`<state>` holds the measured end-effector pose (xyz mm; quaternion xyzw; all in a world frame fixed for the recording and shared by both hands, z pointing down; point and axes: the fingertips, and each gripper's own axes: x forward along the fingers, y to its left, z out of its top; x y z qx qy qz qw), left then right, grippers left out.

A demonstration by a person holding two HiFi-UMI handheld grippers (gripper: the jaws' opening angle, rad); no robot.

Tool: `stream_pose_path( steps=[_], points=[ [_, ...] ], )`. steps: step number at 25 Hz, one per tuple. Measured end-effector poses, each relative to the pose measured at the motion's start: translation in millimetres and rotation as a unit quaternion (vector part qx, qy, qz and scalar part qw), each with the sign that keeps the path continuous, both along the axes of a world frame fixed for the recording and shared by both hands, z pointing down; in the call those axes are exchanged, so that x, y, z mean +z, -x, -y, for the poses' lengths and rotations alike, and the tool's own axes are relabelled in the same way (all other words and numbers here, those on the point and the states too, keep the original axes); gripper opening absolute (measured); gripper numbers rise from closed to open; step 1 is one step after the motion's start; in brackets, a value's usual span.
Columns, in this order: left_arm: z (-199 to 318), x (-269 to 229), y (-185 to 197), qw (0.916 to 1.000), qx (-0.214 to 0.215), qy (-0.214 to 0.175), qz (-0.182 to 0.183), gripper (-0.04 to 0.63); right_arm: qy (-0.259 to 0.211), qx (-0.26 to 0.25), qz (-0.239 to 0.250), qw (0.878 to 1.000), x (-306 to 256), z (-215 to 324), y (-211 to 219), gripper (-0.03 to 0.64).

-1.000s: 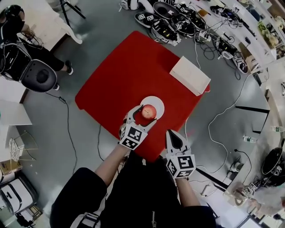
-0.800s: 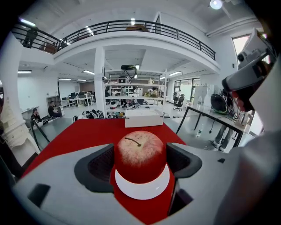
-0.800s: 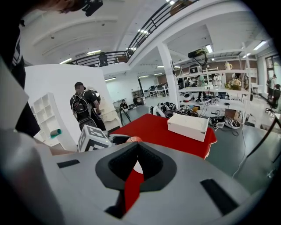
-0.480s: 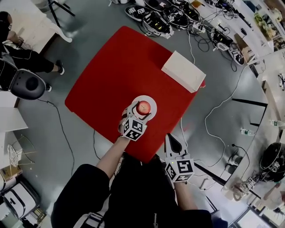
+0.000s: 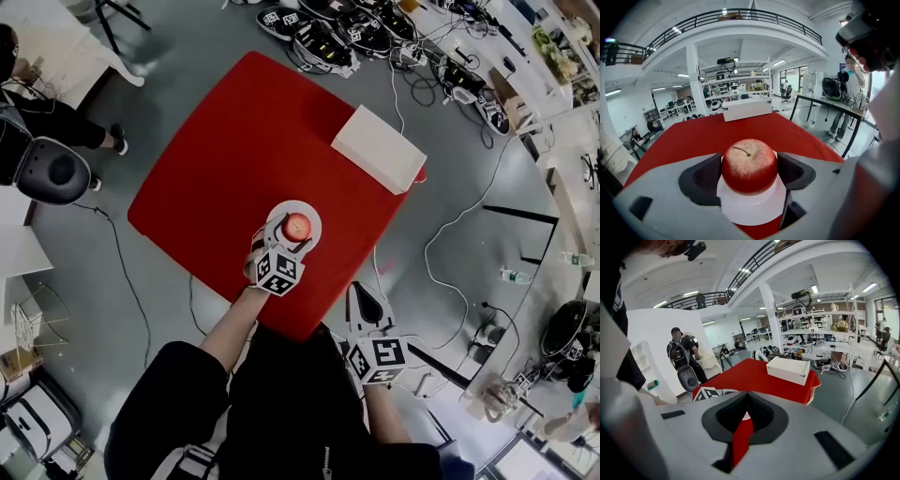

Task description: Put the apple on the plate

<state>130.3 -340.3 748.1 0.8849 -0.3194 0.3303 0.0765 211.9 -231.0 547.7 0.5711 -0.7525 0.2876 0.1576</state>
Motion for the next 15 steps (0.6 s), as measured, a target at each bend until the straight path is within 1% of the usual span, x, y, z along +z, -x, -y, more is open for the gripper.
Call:
stream_pose_path(
  steps=[4,7,9,15],
  points=[
    [-3,5,0,0.9999,0.008,0.013,0.001,0.371,-0.001,-0.004,0.0,1.0,0,0,2,0.009],
    [-1,2,1,0.9999,0.01,-0.003,0.012,0.371,-0.005,-0.007,-0.001,1.0,-3,1,5,0.009],
    [1,-1,3,0.9999,0.004,-0.005,0.013,0.374,-0.007,-0.008,-0.001,1.0,-5,0,5,0.009],
    [-9,-17,15,0.9999,-0.003,-0.014,-0.002,0.374,-0.016,-0.015,0.002,1.0,-6,-3,10,0.009]
  ],
)
